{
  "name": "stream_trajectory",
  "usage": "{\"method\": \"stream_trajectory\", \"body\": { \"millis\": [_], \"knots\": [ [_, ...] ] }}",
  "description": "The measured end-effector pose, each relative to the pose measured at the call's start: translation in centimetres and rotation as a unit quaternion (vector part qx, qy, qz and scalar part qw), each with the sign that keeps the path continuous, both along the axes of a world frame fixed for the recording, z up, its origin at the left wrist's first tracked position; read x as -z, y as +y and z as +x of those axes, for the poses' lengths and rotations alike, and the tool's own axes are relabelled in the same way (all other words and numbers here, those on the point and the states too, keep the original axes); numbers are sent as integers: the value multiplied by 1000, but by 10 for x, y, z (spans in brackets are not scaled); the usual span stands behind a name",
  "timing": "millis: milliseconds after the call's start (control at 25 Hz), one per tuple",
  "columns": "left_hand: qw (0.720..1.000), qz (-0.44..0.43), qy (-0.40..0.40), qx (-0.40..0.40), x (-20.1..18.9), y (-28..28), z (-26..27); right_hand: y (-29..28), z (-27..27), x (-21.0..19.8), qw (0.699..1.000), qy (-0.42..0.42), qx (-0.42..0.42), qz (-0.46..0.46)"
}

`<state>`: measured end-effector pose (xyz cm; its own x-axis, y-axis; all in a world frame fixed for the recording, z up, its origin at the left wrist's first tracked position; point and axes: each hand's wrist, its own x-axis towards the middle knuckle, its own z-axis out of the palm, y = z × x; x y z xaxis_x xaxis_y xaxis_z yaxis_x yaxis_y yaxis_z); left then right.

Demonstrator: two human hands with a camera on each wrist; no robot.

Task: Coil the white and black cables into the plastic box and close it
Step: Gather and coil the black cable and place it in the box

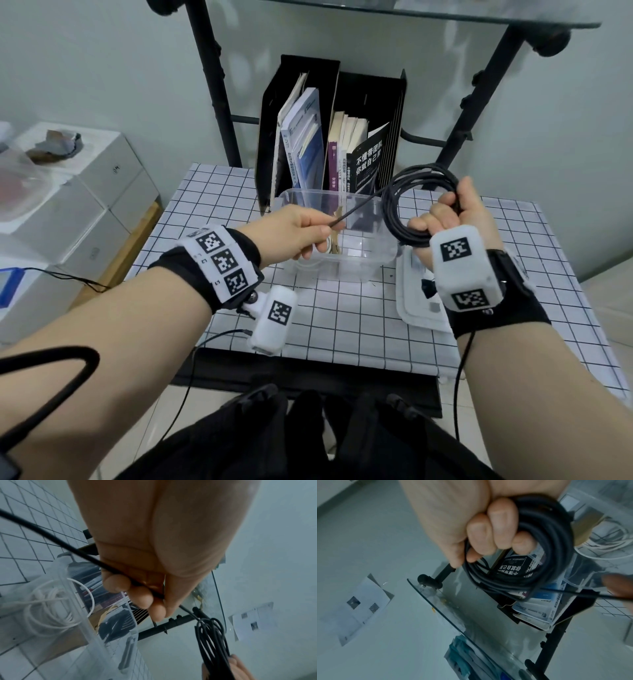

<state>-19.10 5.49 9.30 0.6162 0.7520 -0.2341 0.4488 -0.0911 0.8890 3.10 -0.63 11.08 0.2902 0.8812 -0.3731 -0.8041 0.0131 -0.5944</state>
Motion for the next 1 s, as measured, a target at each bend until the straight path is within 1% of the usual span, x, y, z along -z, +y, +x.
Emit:
{"method": "stream_trajectory", "body": {
  "millis": [120, 240, 320, 400, 480, 560, 640, 680, 720, 760, 840, 880, 920, 1000],
  "knots": [
    [993, 25, 85, 76, -3, -7, 7, -2, 0, 1, 999, 20, 39, -5],
    [972, 70, 163, 155, -4, -13, 14, -1, -3, 0, 996, 66, 63, 19],
    [962, 73, 187, 185, -4, -17, 18, 4, -5, -1, 991, 92, 87, 35],
    [962, 65, 184, 192, -5, -19, 20, 10, -5, 1, 988, 80, 125, 41],
    [968, 48, 163, 183, -8, -20, 21, 15, -3, 4, 986, 23, 164, 32],
    [972, 48, 140, 180, -13, -20, 21, 16, -3, 9, 980, -92, 176, 9],
    [976, 49, 113, 182, -17, -20, 22, 13, -7, 15, 964, -215, 154, 7],
    [978, 41, 94, 179, -19, -21, 23, 10, -10, 17, 949, -291, 120, 9],
    [981, 35, 76, 174, -20, -21, 25, 7, -13, 19, 925, -375, 68, 6],
    [984, 34, 59, 167, -21, -21, 27, 4, -17, 22, 892, -452, 3, 3],
    [988, 44, 37, 142, -21, -20, 29, 0, -22, 25, 818, -562, -125, -4],
    [990, 48, 27, 131, -20, -19, 30, 0, -25, 26, 785, -595, -173, -12],
    [991, 48, 17, 123, -20, -18, 30, -1, -27, 25, 766, -608, -210, -22],
    [992, 43, 6, 115, -19, -18, 28, -1, -29, 23, 751, -610, -250, -45]
  ]
}}
